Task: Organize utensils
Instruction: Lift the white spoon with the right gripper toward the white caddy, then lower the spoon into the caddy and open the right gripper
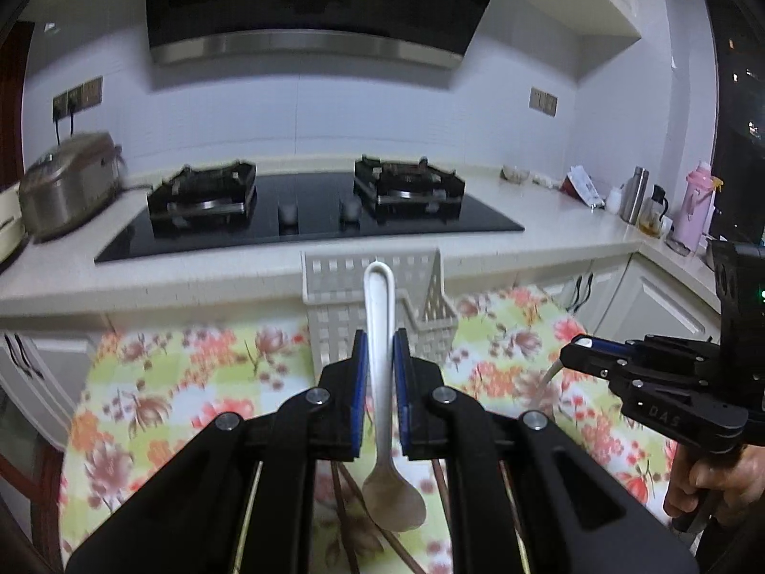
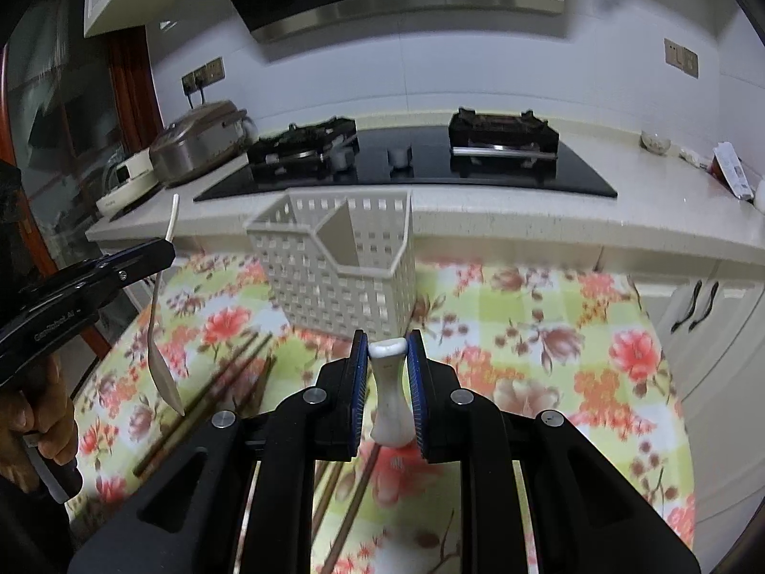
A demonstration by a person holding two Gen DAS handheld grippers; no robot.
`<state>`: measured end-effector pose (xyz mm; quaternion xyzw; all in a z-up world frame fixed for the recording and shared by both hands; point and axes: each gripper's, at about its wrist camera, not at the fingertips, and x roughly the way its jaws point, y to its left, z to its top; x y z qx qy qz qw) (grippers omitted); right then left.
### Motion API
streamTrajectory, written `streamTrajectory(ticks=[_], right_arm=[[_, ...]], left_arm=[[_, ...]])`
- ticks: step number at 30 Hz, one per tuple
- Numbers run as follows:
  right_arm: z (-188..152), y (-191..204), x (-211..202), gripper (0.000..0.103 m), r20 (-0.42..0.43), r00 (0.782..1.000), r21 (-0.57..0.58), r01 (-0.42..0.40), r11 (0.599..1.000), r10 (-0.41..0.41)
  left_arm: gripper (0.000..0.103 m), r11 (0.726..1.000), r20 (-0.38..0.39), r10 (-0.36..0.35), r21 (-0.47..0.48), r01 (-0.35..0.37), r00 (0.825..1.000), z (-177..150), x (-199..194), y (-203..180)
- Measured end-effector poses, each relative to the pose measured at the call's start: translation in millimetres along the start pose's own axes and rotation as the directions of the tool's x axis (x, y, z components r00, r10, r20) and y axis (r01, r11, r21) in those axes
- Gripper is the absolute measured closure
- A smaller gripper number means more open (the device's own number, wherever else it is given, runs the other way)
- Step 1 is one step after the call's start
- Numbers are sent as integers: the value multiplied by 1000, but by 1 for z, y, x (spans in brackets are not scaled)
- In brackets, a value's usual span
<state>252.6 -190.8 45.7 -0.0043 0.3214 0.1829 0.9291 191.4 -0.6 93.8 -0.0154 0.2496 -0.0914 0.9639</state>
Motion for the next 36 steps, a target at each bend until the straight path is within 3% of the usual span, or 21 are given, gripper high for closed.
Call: streamTrajectory(ticks=[14,21,27,36], right_arm=[[105,8,-7,85,120,992,-36,-35,999,39],[137,10,18,85,126,991,-32,-48,998,51],[143,16,53,85,80,995,-32,-61,998,63],[129,7,108,84,-41,997,-1,-67,998,67]], left_arm=[[93,1000,106,16,-16,-14,994,95,26,20],[93,999,136,33,-32,-29,990,125,56,27],[93,998,117,56,-49,-50,992,126,91,36],[92,997,19,55,-59,-54,998,95,142,46]])
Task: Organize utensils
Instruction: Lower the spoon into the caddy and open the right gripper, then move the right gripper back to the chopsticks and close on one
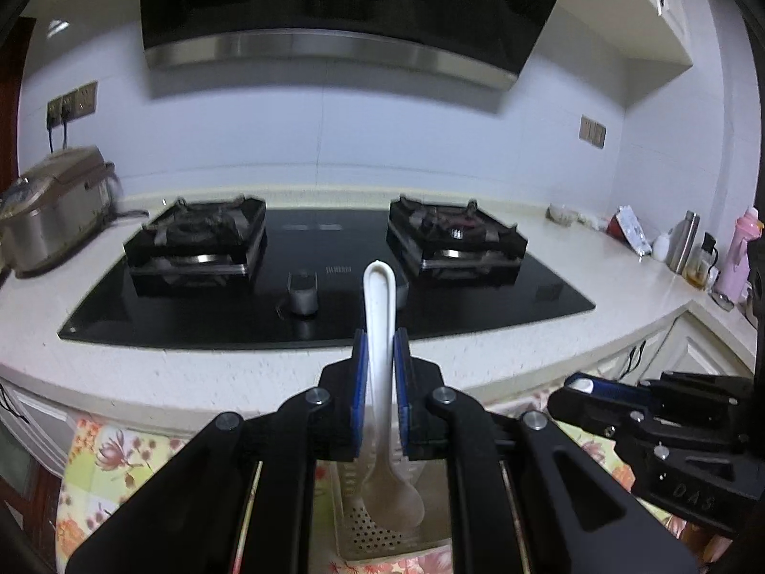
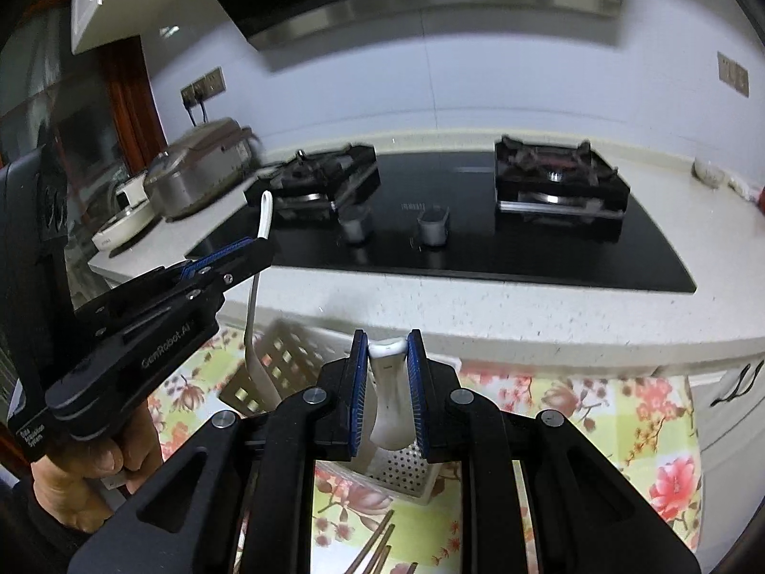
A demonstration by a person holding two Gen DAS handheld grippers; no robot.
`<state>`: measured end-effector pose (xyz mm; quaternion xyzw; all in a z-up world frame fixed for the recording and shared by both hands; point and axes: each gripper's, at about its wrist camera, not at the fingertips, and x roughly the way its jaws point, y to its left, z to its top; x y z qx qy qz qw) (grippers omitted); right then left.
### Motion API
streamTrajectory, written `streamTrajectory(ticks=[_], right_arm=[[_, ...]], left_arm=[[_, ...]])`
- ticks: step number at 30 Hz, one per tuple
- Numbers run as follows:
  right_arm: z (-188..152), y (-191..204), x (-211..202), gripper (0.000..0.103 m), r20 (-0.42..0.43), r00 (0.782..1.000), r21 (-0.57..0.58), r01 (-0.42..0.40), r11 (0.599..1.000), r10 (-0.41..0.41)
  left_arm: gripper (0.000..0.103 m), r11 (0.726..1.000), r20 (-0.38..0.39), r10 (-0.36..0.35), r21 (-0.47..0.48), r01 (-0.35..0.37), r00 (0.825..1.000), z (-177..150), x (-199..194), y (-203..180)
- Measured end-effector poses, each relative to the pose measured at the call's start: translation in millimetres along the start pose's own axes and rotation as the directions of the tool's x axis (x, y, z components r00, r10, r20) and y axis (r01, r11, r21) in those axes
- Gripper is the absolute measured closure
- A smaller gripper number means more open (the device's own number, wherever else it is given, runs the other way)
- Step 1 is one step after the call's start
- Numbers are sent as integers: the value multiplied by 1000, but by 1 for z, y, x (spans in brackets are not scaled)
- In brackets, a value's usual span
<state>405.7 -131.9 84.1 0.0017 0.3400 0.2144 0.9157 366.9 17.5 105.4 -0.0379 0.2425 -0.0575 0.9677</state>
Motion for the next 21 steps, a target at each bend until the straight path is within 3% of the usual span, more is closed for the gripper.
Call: streamTrajectory(ticks=[5,6,7,8,9,10,14,21], right_arm=[[-7,-8,10,83,-28,999,20,17,1000,-16],[-7,-9,10,79,-26,999,26,19,999,-18],[-7,-11,9,69,-23,999,30,24,999,-23],[-6,-11,8,63,-20,999,30,32,999,-31],[-6,-12,7,50,-12,999,28,40,999,-39],[-6,-12,3,46,4,999,24,47,999,-47],[-6,-17,-9,41,33,997,34,69,997,-71],[-29,-30,-39,28,82,990,75,110,991,-116]], left_arm=[[91,1000,-79,-7,2,7,997,-19,21,1],[85,1000,-91,-11,-5,11,996,-21,23,3],[80,1000,-96,-17,-11,16,995,-22,24,4],[74,1000,-94,-18,-13,17,995,-23,23,5],[74,1000,-90,-17,-13,16,996,-24,22,6],[74,1000,-88,-18,-14,17,996,-23,20,6],[73,999,-68,-29,-44,26,997,-21,7,13],[62,995,-11,-35,-98,34,999,-26,-42,26]])
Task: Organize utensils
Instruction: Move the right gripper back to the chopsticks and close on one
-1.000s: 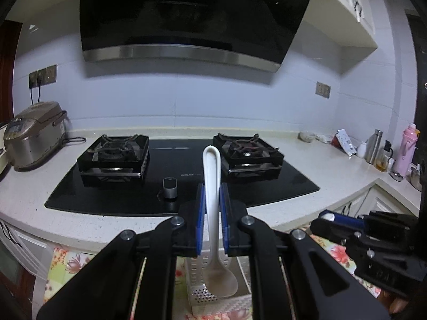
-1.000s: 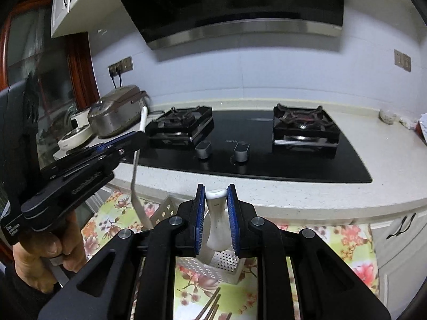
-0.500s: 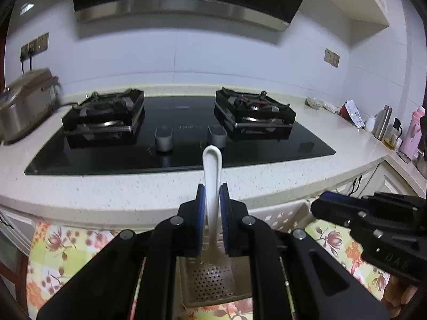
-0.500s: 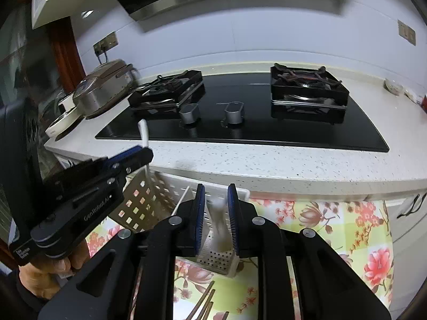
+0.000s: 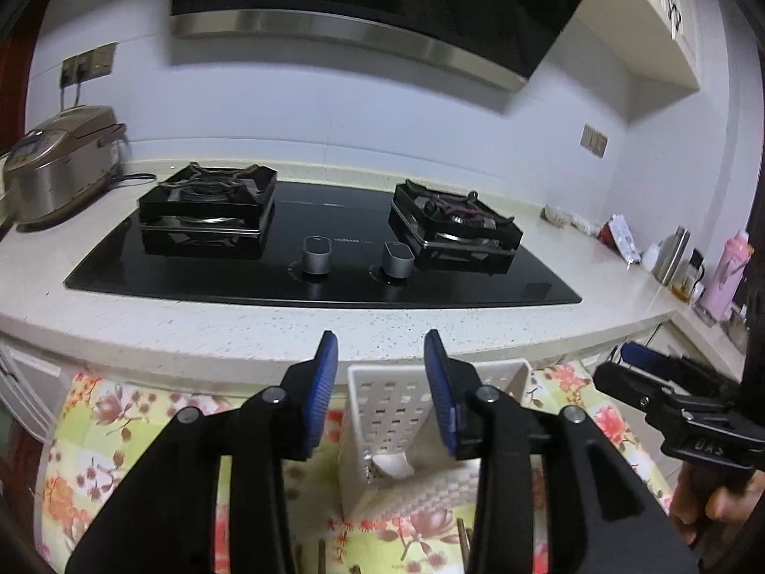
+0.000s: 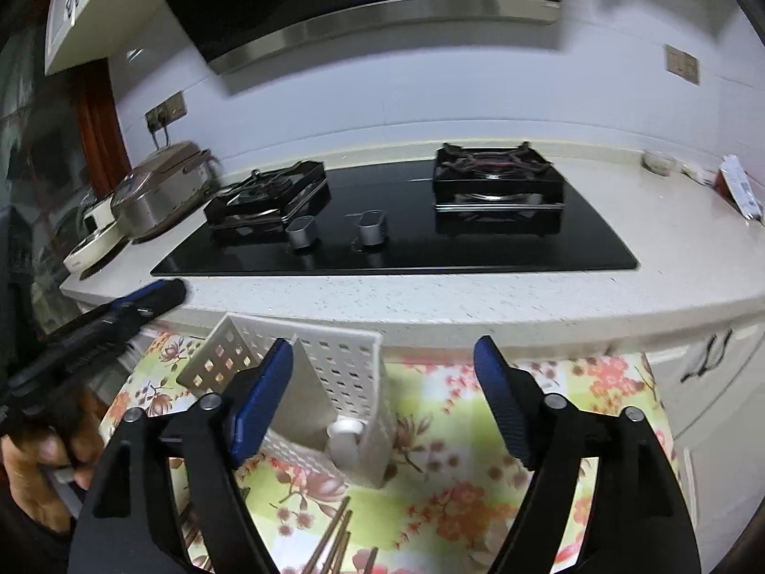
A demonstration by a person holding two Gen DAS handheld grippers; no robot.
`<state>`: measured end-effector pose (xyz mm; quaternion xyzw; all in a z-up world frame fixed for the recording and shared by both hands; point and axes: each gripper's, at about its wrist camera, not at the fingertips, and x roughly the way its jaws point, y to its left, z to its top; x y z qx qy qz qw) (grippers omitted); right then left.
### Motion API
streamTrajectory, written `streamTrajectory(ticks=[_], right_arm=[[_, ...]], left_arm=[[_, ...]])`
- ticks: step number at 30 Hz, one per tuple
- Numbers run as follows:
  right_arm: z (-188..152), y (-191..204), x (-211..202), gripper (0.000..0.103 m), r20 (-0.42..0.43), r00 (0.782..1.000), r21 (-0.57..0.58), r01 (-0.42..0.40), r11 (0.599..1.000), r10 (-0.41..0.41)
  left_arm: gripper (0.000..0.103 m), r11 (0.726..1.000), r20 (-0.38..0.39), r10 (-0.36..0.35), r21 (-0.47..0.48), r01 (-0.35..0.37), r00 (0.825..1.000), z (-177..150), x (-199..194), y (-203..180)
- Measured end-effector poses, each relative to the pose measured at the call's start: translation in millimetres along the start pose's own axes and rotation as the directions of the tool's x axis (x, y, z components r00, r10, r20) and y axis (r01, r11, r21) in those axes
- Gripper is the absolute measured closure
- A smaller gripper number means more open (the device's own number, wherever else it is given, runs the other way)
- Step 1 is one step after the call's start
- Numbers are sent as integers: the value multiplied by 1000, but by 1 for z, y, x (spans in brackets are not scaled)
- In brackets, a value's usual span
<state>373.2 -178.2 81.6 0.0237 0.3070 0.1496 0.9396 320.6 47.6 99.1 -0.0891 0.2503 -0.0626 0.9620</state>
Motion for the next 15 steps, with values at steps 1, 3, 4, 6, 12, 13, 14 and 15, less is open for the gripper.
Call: streamTrajectory(ticks=[1,3,4,6,12,13,14,15], right_arm=[[-6,-5,-7,28,8,1000,14,9,1000,-10],[-17,-11,-17,27,18,999,32,30,999,-30],[-25,-14,-24,26,22,999,33,42,999,-43],[-39,-17,-32,25,19,998,29,60,998,-60],[-94,-21,-41,25,-45,995,6,92,996,-91],[-100,-21,-40,25,-57,994,7,94,996,-94],[-111,-22,-39,25,-76,993,12,97,995,-95],[-118,-23,-38,25,-91,992,17,91,996,-89]], left_arm=[[61,1000,13,3,-14,-3,1000,-4,-12,3],[61,999,28,-4,-34,5,1000,-14,-32,8],[61,999,29,-6,-37,7,1000,-19,-40,9],[61,999,25,6,-37,-5,1000,-33,-58,14],[61,997,-7,63,-43,-63,998,-75,-101,34],[61,996,-17,71,-44,-71,997,-82,-106,38],[61,996,-29,83,-42,-84,996,-89,-109,42],[61,994,-47,100,-40,-101,994,-99,-113,47]])
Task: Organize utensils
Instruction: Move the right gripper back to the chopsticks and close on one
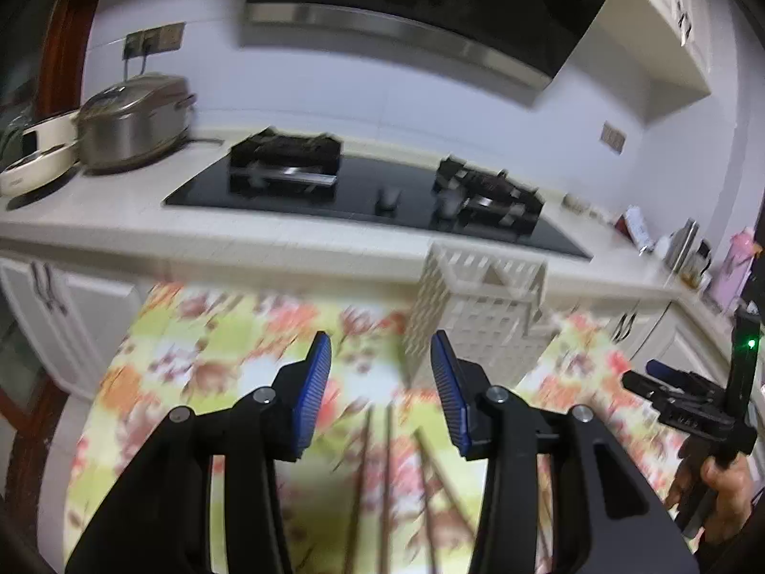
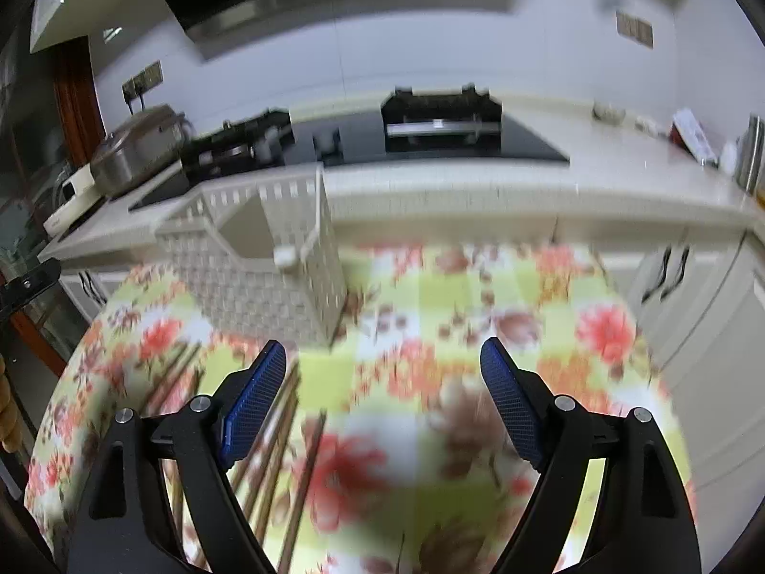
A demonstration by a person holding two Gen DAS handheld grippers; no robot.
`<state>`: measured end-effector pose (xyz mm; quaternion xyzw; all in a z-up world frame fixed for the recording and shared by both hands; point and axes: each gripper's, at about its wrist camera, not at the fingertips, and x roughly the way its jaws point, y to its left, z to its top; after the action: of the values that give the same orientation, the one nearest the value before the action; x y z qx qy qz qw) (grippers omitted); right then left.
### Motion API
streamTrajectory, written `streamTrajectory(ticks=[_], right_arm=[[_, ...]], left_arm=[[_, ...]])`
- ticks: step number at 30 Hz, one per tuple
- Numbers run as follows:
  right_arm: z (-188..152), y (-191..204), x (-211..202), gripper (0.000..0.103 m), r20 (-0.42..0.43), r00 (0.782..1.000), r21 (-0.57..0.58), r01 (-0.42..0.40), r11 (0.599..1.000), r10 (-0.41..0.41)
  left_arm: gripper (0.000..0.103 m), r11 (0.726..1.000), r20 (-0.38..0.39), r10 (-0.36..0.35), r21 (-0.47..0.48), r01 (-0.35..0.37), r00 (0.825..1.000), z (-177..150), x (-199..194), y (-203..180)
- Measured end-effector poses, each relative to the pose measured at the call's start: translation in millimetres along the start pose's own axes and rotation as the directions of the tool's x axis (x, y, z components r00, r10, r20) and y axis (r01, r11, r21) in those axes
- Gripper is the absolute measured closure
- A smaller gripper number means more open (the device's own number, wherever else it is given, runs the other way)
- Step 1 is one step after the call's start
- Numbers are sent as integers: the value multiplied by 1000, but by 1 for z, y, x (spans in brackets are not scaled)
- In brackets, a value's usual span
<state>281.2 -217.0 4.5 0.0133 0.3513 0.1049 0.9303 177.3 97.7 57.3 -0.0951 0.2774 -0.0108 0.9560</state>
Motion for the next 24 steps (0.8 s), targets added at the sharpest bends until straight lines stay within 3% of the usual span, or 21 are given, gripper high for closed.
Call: streamTrajectory(ticks=[11,18,24], right_arm=[[-62,21,26,25,-158,987,-6,4,1000,-5],[-73,41,41,30,-212,977,-40,11,999,-19],[-76,49,46,37,-232,972,-67,16,998,-31]], left_arm=[[61,1000,-204,27,-7,-29,979,-76,28,30],[73,998,-276,32,68,-14,960,-88,53,14],[74,987,-308,95,150,-50,947,-87,78,0]])
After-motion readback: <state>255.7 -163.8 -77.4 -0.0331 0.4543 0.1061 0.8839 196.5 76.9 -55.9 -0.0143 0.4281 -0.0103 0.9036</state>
